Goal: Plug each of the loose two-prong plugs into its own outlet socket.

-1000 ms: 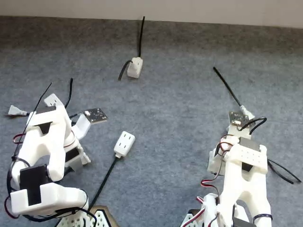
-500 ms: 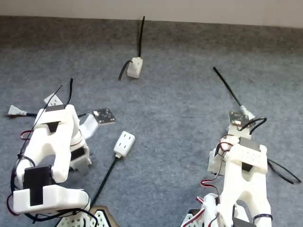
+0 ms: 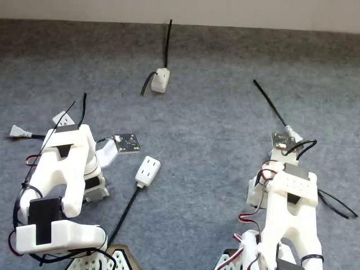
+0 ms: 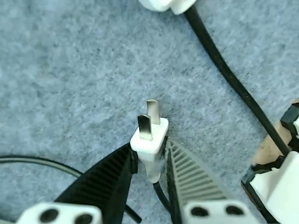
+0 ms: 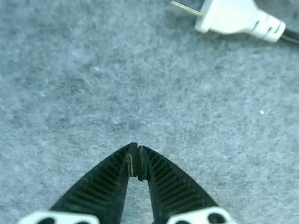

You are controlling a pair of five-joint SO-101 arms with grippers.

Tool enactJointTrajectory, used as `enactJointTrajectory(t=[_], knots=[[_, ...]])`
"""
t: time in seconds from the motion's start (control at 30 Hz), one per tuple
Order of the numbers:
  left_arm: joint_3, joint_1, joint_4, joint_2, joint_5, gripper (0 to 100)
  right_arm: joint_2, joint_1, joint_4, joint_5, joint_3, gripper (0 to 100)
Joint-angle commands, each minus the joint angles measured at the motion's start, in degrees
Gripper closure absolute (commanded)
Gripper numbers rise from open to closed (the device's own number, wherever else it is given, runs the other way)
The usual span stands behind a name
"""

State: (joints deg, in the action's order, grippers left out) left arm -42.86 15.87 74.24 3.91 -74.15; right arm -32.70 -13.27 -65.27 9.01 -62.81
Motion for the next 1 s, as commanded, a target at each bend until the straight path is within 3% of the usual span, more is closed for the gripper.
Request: enactJointTrajectory(t=[0.0, 0.2, 0.47, 0.67, 0.97], knots=[[0.57, -1.27, -1.93, 1.98, -0.44, 96, -0.31, -0.13, 0.57, -0.44, 0.22, 99.1], [0.57, -1.89, -6.68, 1.98, 7.91, 96, -0.31, -0.13, 0.57, -0.44, 0.22, 99.1], [0.57, -4.70, -7.12, 2.07, 8.97, 96, -0.31, -0.13, 0.57, -0.44, 0.22, 99.1], [0.66, -4.97, -10.29, 2.07, 15.38, 96, -0.31, -0.13, 0.57, -0.44, 0.22, 99.1], [0.66, -5.58, -10.37, 2.07, 15.74, 96, -0.31, -0.13, 0.57, -0.44, 0.22, 99.1]])
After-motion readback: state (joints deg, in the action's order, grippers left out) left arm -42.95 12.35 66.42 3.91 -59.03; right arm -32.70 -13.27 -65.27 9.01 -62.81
